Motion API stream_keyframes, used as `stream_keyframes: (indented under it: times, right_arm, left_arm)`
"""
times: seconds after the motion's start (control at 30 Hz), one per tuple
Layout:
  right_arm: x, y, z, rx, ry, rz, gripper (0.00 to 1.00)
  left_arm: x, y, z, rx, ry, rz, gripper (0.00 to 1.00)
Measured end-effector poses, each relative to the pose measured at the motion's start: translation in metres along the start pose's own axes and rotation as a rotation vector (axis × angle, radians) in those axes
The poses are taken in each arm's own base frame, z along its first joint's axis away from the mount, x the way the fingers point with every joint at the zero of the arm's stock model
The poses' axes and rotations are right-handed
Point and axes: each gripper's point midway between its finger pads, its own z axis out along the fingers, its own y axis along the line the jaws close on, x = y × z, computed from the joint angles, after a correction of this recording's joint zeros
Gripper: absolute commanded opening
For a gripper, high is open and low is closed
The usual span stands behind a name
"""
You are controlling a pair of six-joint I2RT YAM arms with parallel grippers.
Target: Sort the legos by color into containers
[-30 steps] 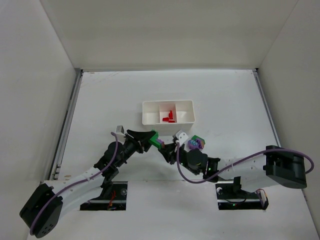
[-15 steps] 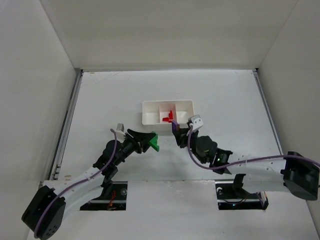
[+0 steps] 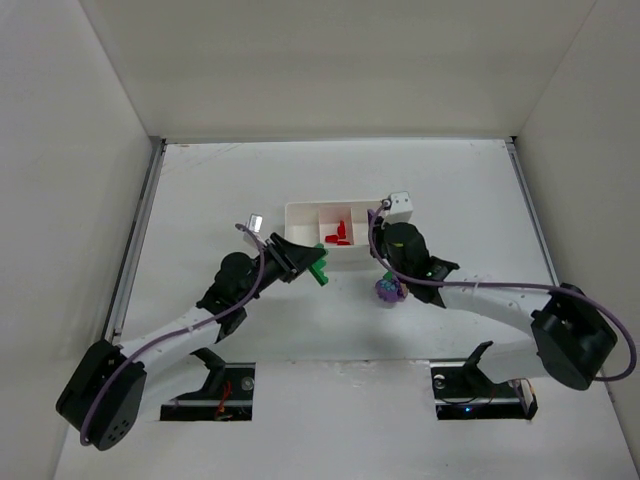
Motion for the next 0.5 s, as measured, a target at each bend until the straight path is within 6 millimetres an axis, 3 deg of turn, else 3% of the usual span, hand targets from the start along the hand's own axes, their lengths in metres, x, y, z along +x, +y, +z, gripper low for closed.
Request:
stream_keyframes:
  times: [0.13,0.33,0.5]
  right_arm:
    - [0.008,-0.002,0.015,0.014,0.045,-0.011,0.29]
    - [0.005,-0.003,0.03,0.021,0.054,0.002,0.56]
    - [0.0,-0.005,0.028,0.021,0.045,0.011,0.62]
  left_arm:
    - [0.003,0.004,0.005,-0.001,0.017,0.048,0.17]
    - [0.006,0.014,0.011,-0.019,0.028,0.067,0.17]
    - [0.003,0.01,0.013,-0.009,0.02,0.073,0.17]
